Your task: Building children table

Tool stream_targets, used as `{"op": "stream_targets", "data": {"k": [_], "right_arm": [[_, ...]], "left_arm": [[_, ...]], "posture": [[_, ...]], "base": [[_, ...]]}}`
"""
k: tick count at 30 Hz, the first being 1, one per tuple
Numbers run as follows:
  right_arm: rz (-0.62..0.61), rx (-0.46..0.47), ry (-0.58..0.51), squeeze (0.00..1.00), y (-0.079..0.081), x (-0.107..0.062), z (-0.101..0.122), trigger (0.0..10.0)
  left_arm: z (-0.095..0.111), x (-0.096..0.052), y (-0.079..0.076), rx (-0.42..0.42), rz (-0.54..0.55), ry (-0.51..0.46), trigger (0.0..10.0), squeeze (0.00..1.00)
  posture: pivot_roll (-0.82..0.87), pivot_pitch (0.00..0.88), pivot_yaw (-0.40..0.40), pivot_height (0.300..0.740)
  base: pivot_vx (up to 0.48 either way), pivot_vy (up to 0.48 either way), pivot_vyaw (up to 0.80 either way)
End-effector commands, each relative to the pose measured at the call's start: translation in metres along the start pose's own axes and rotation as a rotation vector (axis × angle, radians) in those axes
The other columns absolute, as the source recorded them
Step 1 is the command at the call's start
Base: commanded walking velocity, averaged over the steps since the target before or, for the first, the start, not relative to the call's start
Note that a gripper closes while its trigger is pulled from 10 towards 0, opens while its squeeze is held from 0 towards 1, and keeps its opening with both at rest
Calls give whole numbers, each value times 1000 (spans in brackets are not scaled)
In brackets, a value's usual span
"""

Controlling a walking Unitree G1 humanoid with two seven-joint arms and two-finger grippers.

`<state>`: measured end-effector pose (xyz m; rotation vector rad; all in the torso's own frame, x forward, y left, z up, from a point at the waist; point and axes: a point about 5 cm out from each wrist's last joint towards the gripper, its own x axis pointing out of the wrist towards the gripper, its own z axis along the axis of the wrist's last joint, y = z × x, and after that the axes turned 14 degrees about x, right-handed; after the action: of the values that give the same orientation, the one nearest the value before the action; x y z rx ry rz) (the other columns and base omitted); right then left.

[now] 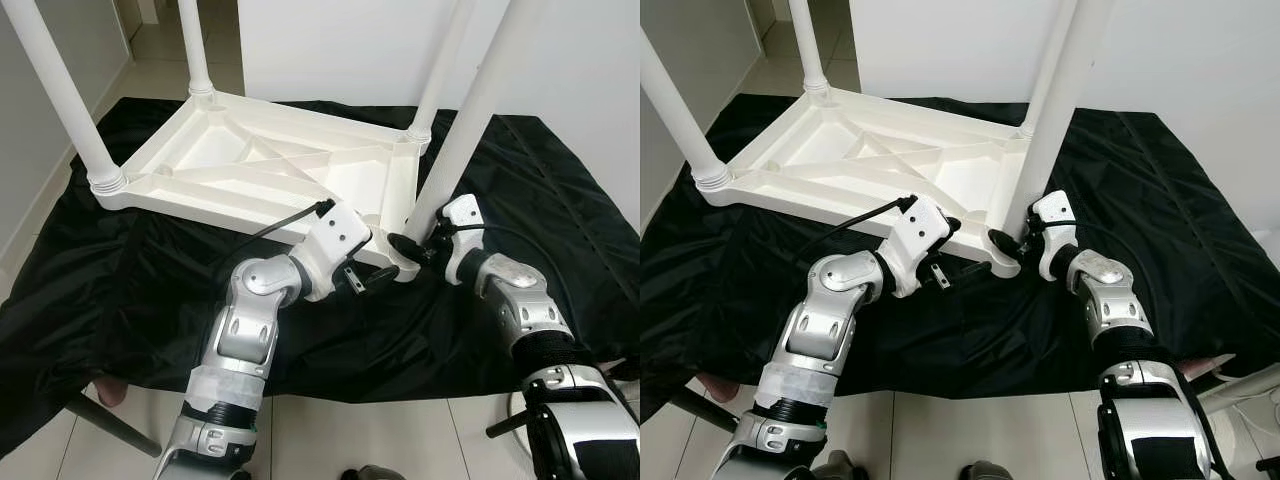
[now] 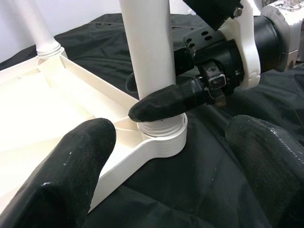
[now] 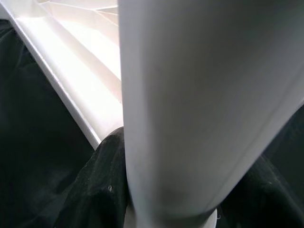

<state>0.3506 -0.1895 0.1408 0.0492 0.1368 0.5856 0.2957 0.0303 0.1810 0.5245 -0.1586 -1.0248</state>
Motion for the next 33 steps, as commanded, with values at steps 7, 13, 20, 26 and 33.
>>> {"op": "stream_targets", "data": {"k": [7,13,20,26,33], "right_arm": [[-257,160,-50,0,25,5,-26,10000],[-376,201,-82,0,33,11,-27,10000],[-621,285,-168,0,54,24,-18,10000],[-580,255,-151,0,62,25,-15,10000],[-544,238,-192,1000,64,19,-11,10000]], "left_arm": [[-5,-3,6,-18,213,68,10000,0],[-6,-2,6,-19,211,69,10000,0],[-5,-1,5,-21,208,67,10000,0],[-5,-1,5,-22,211,67,10000,0],[-4,-2,6,-25,224,62,10000,0]], "posture": [[-28,7,-13,740],[-32,3,-12,740],[-26,0,-15,740],[-21,0,-27,740],[-16,0,-35,740]], "base": [[0,0,0],[0,0,0],[0,0,0],[0,0,0],[0,0,0]]}}
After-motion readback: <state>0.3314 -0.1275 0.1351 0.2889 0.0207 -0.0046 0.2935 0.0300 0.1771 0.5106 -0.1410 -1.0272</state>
